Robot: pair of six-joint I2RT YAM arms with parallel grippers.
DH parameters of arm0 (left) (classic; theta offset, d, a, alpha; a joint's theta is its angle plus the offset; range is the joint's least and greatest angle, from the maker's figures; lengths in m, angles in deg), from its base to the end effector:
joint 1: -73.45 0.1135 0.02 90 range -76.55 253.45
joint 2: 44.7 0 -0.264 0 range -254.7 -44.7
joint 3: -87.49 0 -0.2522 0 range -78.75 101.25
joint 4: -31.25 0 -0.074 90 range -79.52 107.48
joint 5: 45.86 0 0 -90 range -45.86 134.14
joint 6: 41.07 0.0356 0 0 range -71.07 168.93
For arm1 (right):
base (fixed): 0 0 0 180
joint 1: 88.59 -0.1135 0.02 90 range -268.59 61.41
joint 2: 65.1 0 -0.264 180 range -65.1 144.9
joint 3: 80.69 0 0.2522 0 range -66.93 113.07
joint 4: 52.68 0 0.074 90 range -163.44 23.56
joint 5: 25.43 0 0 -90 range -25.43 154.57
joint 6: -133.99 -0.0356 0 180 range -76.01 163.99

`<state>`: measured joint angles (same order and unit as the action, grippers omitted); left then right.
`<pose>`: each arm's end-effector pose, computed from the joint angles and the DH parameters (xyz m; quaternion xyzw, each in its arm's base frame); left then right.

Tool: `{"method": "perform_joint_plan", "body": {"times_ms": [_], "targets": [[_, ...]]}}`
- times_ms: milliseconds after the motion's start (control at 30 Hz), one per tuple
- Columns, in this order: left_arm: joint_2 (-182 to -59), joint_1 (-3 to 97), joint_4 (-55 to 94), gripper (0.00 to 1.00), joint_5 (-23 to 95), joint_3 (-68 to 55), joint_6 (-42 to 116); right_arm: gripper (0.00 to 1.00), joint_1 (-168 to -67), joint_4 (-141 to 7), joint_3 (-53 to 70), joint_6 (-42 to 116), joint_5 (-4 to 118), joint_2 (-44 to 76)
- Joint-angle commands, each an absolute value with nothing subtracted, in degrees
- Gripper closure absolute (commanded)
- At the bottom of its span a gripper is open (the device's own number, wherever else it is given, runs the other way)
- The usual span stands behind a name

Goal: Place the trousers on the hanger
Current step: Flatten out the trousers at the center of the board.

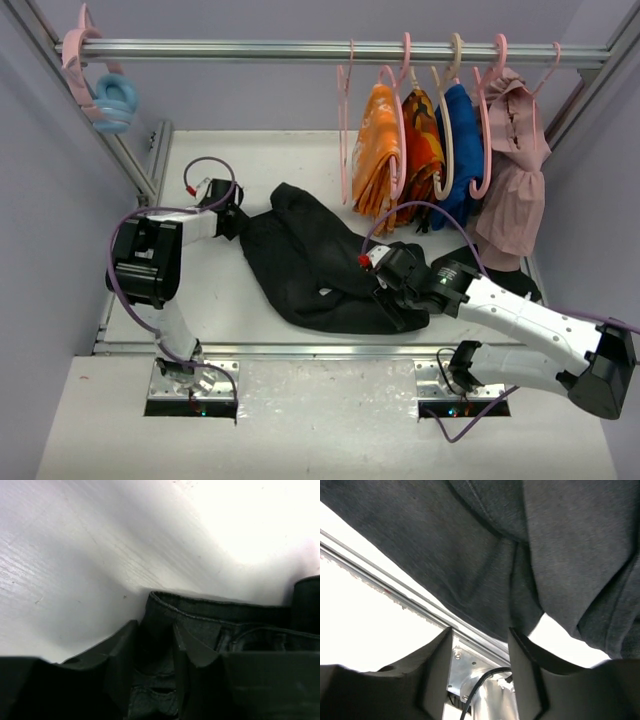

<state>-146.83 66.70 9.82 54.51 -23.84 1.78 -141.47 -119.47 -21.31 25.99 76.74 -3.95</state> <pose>0.3469 -0.0346 0.1434 -0.3535 0.8817 -0.0593 0.3068 0.1173 0.1426 0.2357 -0.2740 0.9380 0.0224 0.2111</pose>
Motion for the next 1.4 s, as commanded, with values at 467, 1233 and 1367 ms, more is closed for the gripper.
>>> {"method": "perform_joint_plan", "body": {"times_ms": [467,1233,1367], "targets": [[-106.3,68.6,-26.3,1.00,88.3,-26.6,-16.7,0.29,-141.2,-102.6,-18.4,29.8,67.9,3.5],[-97.1,69.1,-11.5,0.00,59.8,-29.8,8.4,0.15,-139.6,-104.7,-15.0,30.5,66.5,8.2],[-111.0,63.4,-8.3,0.00,58.3,-29.3,6.0,0.16,-139.6,-108.2,-17.3,30.4,63.2,9.2]]}}
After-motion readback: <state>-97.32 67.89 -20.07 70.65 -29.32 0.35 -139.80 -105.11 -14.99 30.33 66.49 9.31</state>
